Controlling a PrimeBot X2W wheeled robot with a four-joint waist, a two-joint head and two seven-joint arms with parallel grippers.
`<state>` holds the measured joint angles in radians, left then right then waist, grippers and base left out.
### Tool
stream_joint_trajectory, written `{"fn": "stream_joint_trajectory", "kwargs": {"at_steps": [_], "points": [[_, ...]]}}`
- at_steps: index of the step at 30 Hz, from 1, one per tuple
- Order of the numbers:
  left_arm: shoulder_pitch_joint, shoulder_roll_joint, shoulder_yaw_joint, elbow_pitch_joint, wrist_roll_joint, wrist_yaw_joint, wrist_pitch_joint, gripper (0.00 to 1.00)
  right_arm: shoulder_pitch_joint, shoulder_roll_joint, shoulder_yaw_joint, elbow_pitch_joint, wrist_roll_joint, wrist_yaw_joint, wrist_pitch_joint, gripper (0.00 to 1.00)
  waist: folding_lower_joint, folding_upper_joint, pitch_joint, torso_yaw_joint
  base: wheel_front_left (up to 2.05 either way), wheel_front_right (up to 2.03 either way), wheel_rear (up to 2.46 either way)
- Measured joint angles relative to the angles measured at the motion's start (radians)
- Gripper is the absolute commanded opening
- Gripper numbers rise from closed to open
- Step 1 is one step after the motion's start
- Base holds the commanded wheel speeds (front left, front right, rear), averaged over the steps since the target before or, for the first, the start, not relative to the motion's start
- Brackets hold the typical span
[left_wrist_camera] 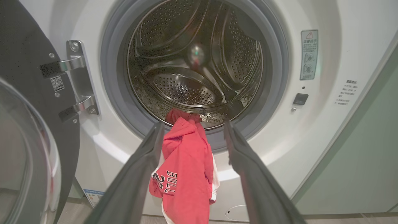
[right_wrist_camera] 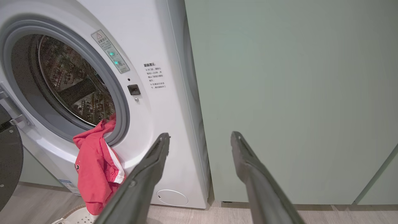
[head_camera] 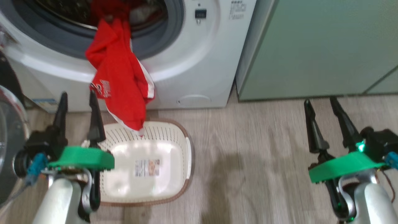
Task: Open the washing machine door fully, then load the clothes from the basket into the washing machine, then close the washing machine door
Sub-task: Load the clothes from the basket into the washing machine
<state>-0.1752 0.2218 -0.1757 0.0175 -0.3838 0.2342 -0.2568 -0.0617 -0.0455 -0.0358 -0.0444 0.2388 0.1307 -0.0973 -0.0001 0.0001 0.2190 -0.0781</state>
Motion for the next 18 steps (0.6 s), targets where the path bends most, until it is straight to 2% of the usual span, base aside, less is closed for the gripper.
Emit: {"fn": "stream_joint_trajectory", "kwargs": {"at_steps": [7, 18], "points": [[0.083, -0.002, -0.013, 0.035, 0.01, -0.047, 0.0, 1.0, 0.069, 0.0, -0.001, 0.0, -0.002, 0.0, 0.023, 1.0, 0.0, 0.0, -0.103, 0.007, 0.0, 0.0, 0.0], [0.15, 0.021, -0.039, 0.015, 0.048, -0.045, 0.019, 1.0, 0.119, 0.0, -0.007, -0.012, -0.008, 0.0, 0.036, 1.0, 0.0, 0.0, -0.171, 0.0, 0.0, 0.0, 0.0]]}}
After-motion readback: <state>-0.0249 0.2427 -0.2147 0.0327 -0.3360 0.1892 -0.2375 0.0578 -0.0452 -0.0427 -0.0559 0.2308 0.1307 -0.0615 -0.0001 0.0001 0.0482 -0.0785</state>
